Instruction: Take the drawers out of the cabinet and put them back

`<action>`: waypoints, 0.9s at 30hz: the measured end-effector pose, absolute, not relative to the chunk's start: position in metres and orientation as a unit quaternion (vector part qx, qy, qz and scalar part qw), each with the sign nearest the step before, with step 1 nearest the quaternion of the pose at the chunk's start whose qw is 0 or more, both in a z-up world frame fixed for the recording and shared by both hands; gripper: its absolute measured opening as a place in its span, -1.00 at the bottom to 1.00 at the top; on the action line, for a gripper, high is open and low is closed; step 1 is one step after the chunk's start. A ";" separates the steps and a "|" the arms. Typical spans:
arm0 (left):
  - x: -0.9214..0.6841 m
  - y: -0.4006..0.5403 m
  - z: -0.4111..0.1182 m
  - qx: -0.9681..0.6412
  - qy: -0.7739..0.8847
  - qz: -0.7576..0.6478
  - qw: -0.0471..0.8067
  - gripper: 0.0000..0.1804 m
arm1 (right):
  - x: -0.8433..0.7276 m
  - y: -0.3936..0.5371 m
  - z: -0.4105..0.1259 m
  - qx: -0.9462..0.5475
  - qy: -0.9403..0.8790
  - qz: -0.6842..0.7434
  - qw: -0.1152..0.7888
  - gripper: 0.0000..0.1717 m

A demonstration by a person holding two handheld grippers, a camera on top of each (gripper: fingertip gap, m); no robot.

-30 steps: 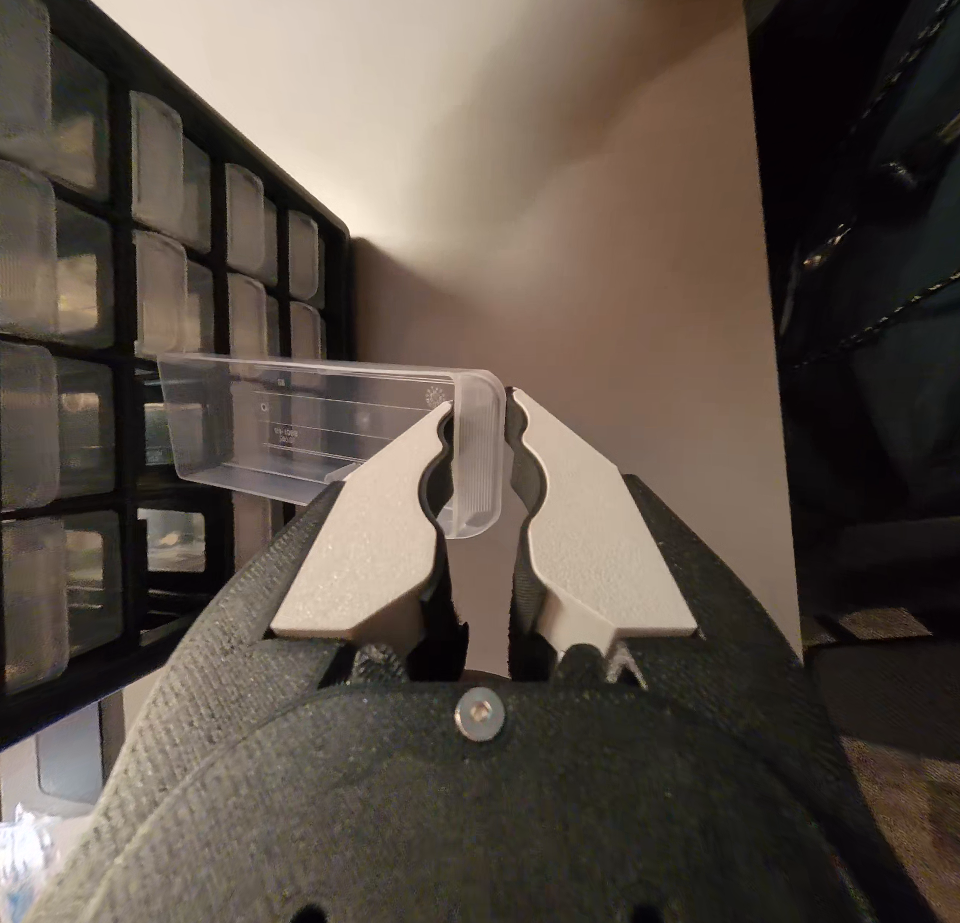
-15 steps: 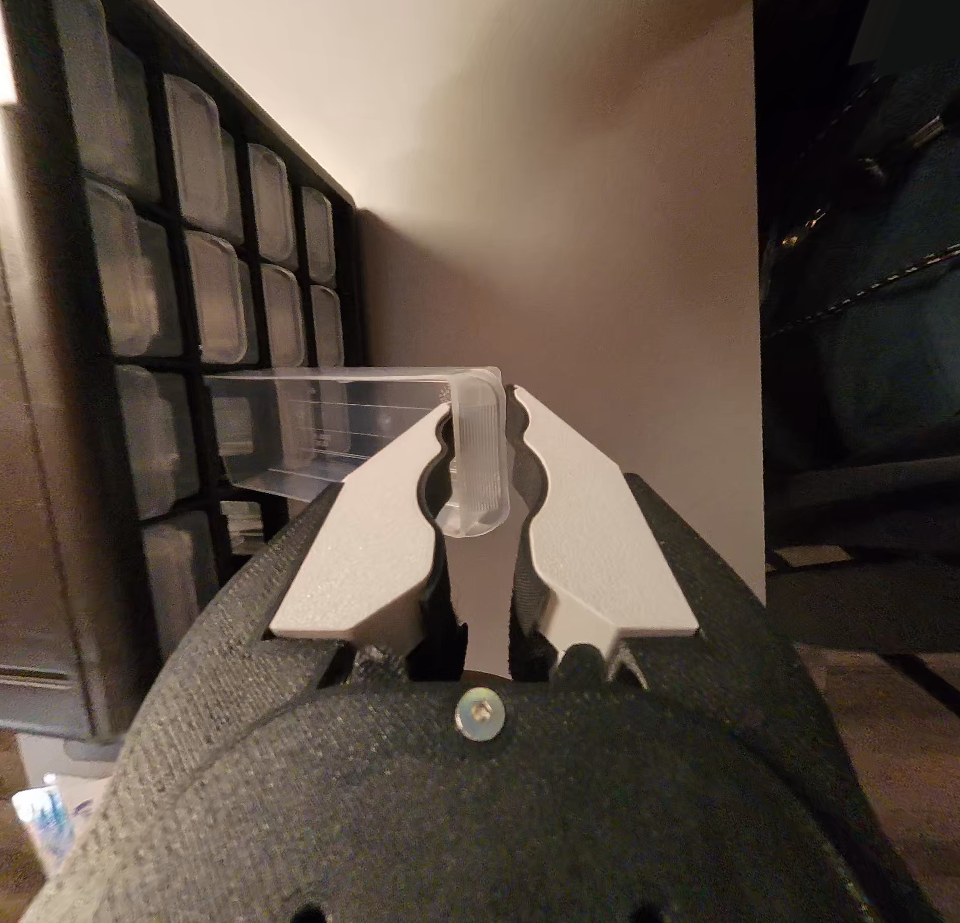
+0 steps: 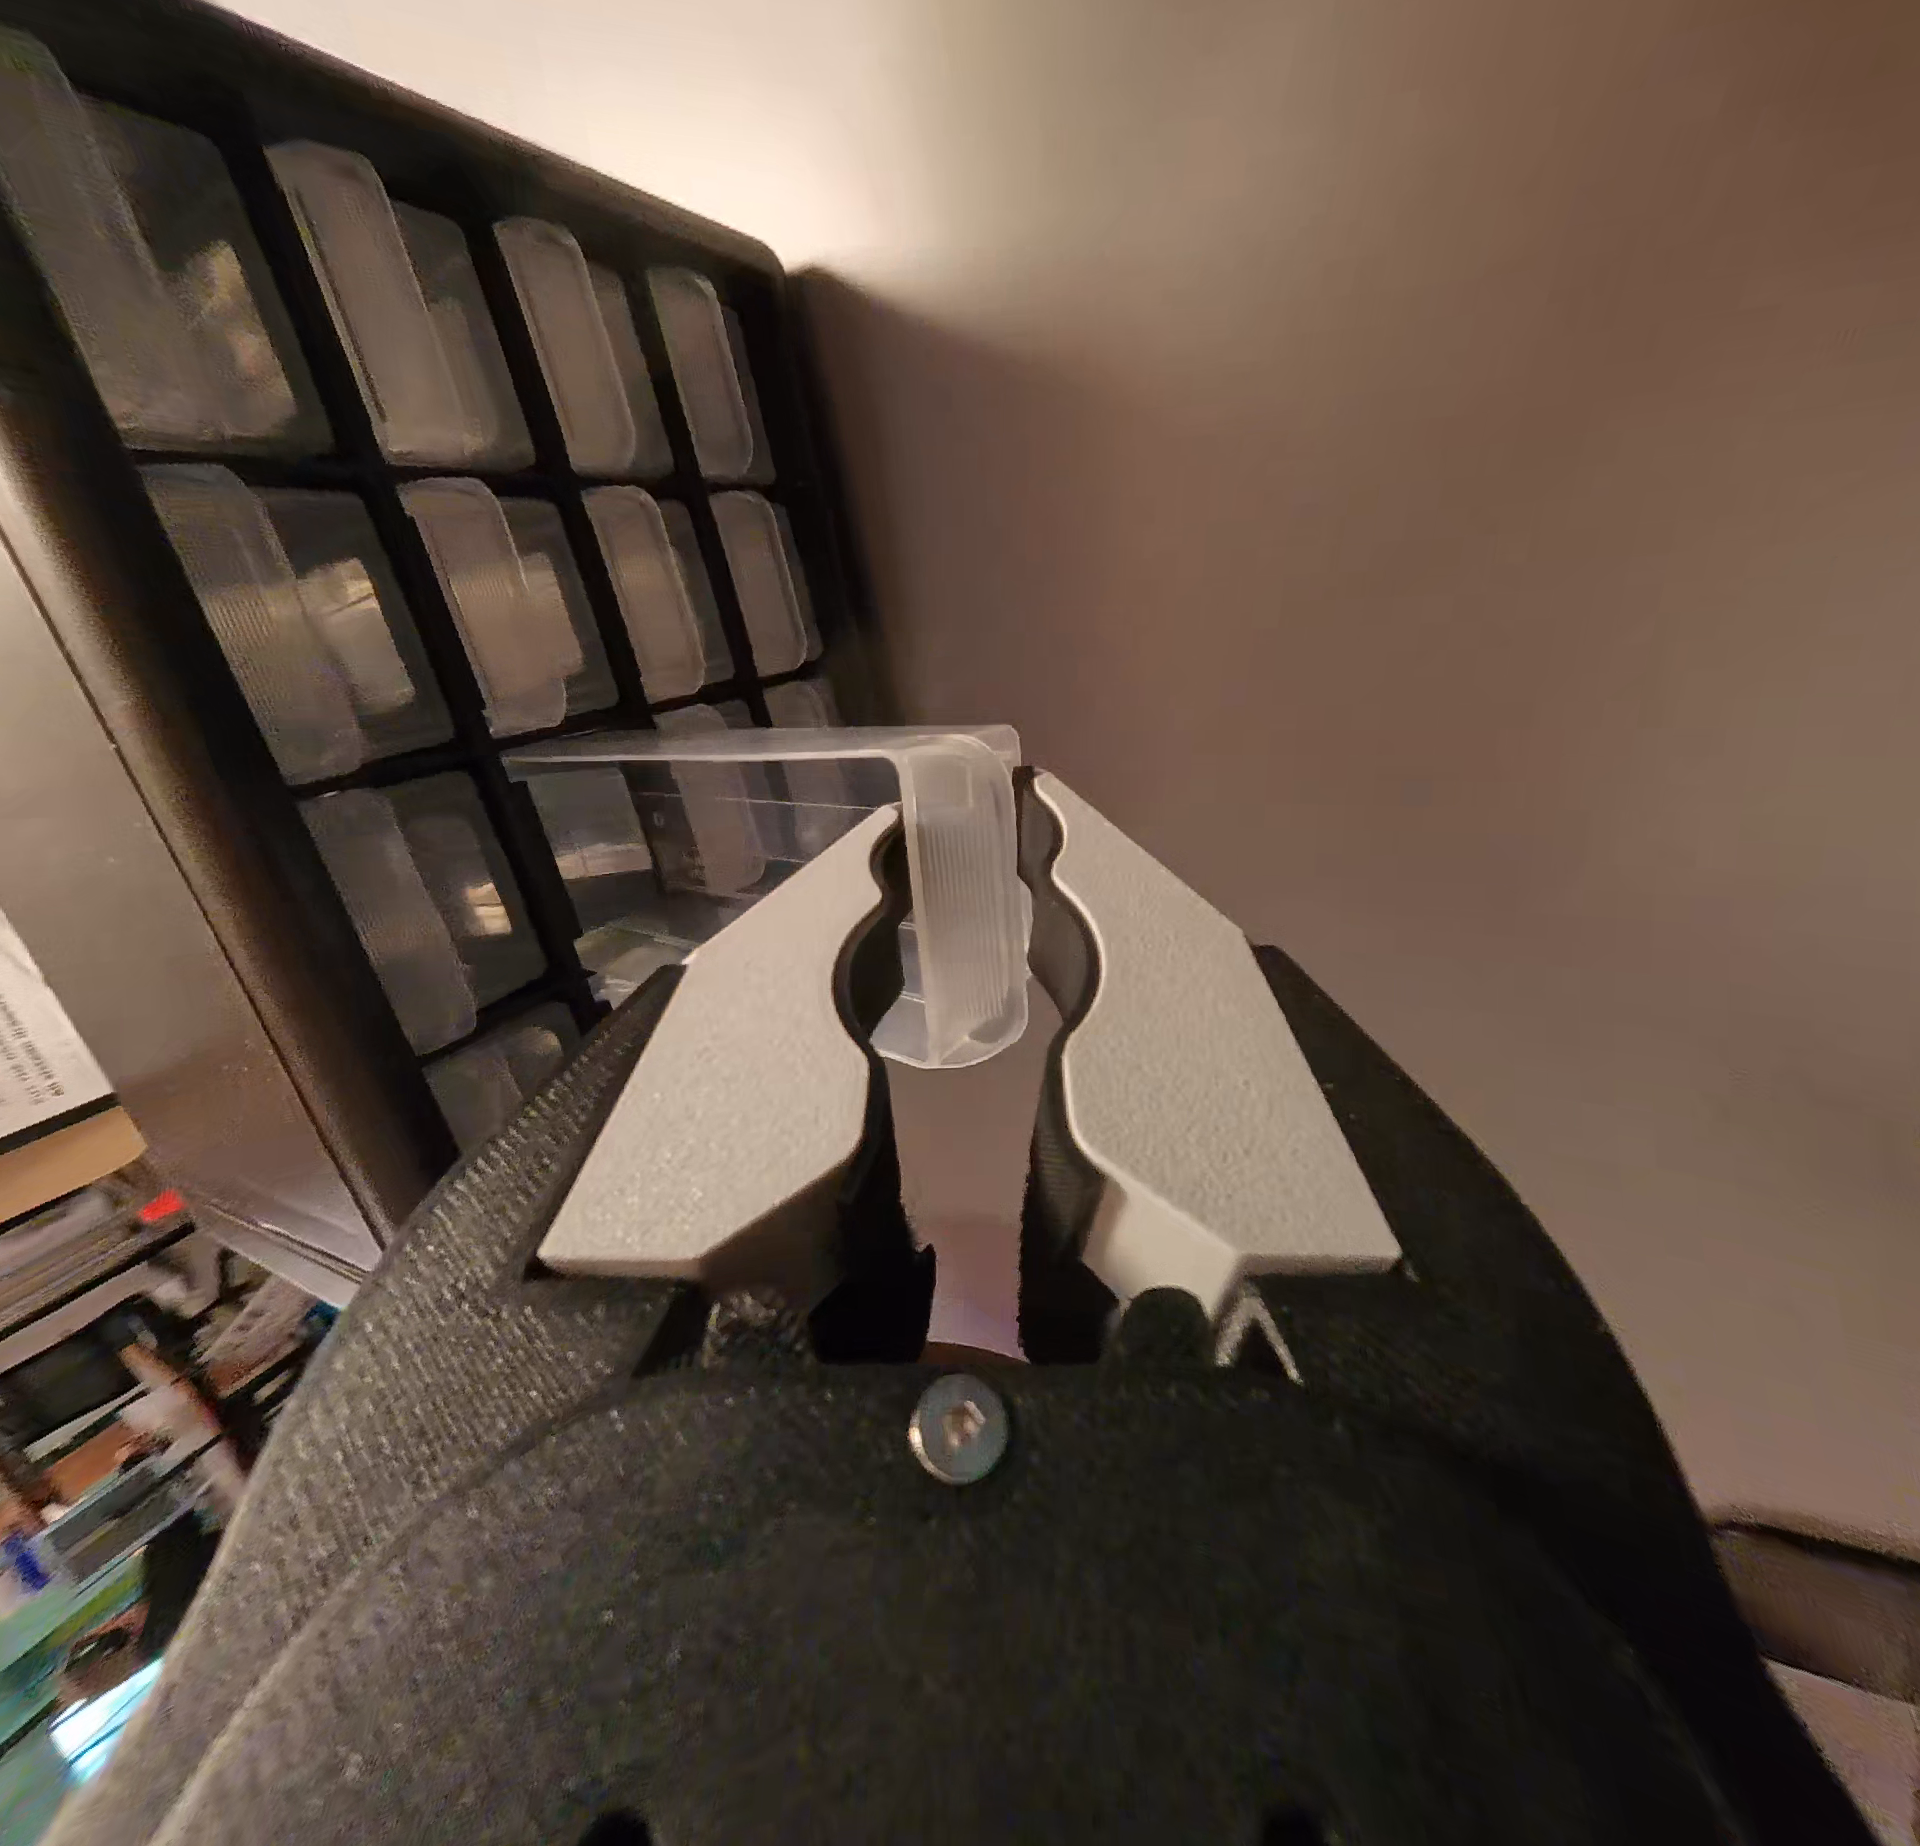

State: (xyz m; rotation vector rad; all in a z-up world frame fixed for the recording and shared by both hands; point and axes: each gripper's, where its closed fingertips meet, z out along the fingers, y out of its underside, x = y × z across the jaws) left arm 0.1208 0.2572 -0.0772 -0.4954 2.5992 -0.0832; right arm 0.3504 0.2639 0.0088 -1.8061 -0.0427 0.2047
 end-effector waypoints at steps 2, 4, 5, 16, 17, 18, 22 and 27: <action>0.127 0.263 -0.084 -0.178 0.948 -0.020 0.265 -0.80 | 0.350 0.264 0.009 -0.784 -0.019 0.089 0.614 -0.36; 0.142 0.272 -0.087 -0.185 0.932 -0.017 0.310 -0.77 | 0.349 0.264 0.009 -0.784 -0.020 0.088 0.614 -0.37; 0.150 0.276 -0.086 -0.187 0.922 -0.019 0.339 -0.73 | 0.349 0.264 0.009 -0.784 -0.020 0.088 0.614 -0.37; 0.131 0.265 -0.080 -0.184 0.886 -0.153 0.398 -0.64 | 0.351 0.262 0.012 -0.781 -0.018 0.089 0.617 -0.37; 0.124 0.261 -0.086 -0.180 0.894 -0.163 0.377 -0.75 | 0.351 0.262 0.012 -0.781 -0.018 0.089 0.618 -0.37; 0.119 0.259 -0.093 -0.178 0.901 -0.168 0.359 -0.80 | 0.351 0.262 0.012 -0.781 -0.018 0.089 0.618 -0.37; 0.137 0.276 -0.103 -0.202 0.892 -0.130 0.383 -0.87 | 0.348 0.262 0.013 -0.782 -0.022 0.088 0.617 -0.37; 0.181 0.316 -0.105 -0.280 0.846 -0.083 0.446 -0.75 | 0.345 0.263 0.013 -0.781 -0.025 0.085 0.618 -0.37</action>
